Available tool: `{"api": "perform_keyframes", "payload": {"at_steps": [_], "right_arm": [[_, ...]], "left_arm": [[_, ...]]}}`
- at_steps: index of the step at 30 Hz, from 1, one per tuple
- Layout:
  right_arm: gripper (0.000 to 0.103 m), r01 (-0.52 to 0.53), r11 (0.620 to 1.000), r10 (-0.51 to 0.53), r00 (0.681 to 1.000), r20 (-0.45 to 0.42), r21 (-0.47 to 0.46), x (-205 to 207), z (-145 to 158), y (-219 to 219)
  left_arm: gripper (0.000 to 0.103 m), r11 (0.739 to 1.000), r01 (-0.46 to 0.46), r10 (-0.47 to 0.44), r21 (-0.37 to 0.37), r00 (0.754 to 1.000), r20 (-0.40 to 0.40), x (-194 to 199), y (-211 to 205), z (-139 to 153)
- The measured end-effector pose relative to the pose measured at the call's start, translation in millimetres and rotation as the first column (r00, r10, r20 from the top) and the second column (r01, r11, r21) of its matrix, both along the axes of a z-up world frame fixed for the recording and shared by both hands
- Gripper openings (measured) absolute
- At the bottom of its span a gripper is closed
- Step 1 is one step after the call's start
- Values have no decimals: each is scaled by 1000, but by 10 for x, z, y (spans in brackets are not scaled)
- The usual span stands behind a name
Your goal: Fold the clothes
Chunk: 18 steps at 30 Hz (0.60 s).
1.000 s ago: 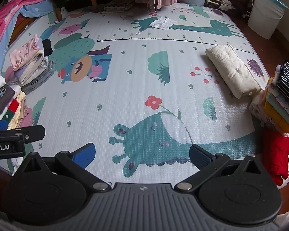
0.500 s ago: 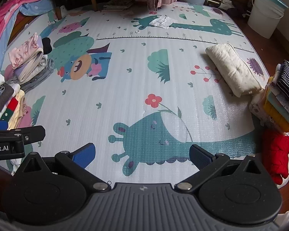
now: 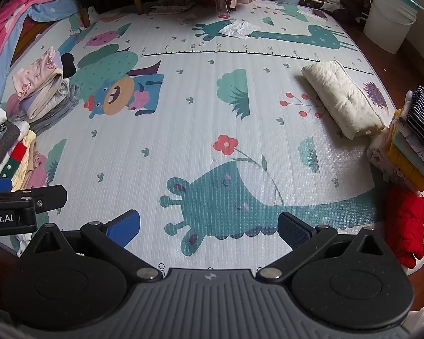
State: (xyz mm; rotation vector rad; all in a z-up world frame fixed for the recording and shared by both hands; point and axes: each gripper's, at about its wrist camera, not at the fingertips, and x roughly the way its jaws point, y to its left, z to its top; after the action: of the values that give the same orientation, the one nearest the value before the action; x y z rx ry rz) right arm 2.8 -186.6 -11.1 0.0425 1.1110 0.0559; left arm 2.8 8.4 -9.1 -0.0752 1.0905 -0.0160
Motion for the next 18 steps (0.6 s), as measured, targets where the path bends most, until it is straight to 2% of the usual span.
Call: {"api": "perform_keyframes", "payload": {"at_steps": [18], "right_arm": [[103,1,1000,-1,1000,-7,2,-5,-13,-18]], "left_arm": [[103,1000,-3,3,-7,1000,-6,5,21,0]]}}
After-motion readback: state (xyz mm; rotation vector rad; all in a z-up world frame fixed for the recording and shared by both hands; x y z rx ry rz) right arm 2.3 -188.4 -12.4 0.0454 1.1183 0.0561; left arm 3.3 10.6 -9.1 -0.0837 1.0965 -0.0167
